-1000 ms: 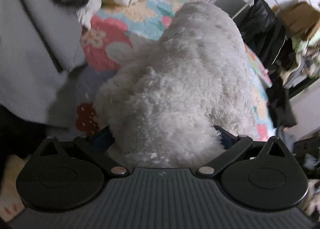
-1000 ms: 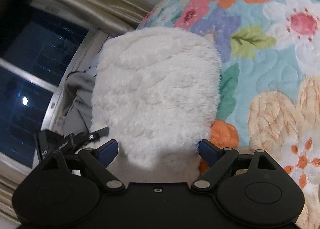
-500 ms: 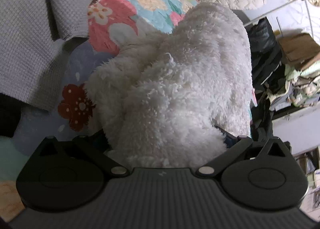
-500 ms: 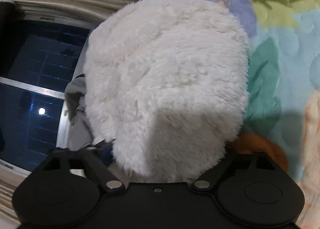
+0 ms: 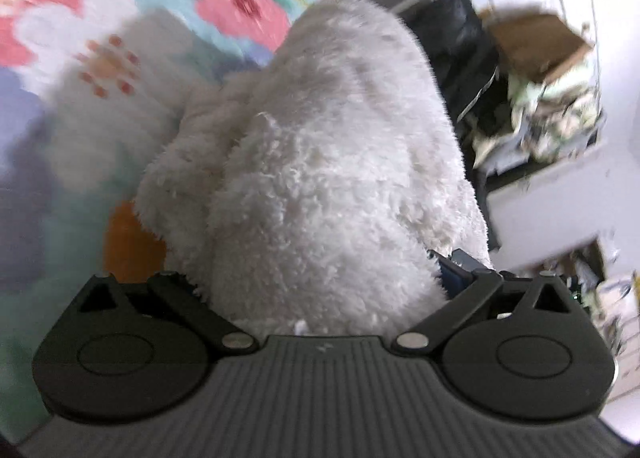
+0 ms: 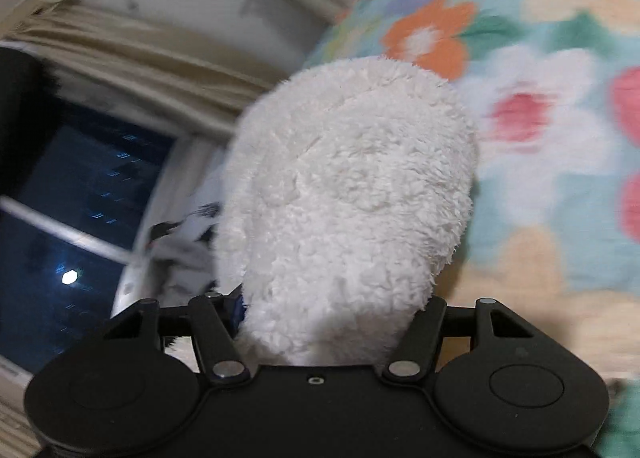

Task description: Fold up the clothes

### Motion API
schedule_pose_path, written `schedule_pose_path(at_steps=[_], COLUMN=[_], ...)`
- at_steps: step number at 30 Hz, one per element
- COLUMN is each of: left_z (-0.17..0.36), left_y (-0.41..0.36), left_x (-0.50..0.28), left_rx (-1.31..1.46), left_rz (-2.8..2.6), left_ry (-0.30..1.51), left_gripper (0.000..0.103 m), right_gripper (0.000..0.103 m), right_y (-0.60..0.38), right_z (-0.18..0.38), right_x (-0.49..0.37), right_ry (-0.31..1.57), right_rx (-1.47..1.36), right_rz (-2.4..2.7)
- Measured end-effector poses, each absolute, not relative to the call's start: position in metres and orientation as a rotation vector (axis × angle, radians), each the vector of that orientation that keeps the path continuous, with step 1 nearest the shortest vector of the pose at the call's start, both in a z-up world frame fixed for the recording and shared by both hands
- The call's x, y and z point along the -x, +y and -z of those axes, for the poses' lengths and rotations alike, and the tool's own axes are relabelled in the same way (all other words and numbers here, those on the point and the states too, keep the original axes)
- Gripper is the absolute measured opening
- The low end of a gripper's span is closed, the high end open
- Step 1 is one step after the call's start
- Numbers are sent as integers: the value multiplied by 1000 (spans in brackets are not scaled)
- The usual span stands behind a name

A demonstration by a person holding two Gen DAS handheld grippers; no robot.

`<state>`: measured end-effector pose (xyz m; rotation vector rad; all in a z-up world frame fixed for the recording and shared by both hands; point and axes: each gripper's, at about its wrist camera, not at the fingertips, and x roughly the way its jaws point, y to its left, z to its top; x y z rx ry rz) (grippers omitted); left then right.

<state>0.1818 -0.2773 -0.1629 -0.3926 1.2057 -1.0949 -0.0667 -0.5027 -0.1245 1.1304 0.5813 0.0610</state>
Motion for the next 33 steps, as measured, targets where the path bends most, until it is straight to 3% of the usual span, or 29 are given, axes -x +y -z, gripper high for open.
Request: schedule_pose_path(at_steps=[5,12,14,16,19,24,33], left_z=[177,189,188,183,172,151,88], left_y=[-280,-278,-277,-281,-281,-272,-336], left_x=[-188,-202,-204,-198,-186,-167,-101], left_rx=[417,541,525,465,397,402,289], left_rz=[1077,1057,1058,1071,1107,1189,1440], left_ry=[1248,1295,1291,1253,1185,1100,952], left_gripper=[103,103,103,102,95,87,86], right_gripper=[75,90,89,76,65,64,64], right_y=[-505,-502,-504,-502,-500,-502,-548], right_z=[163,171,173,165,147,125,86], right_x=[88,70,66,64,68,92,160], right_ry=[603,608,590,570,541,479,279], right_rx=[-1227,-1183,-1164,-1117,-997,-968,-892], right_rz=[-49,-71,-62,-66,-86,-115,-91])
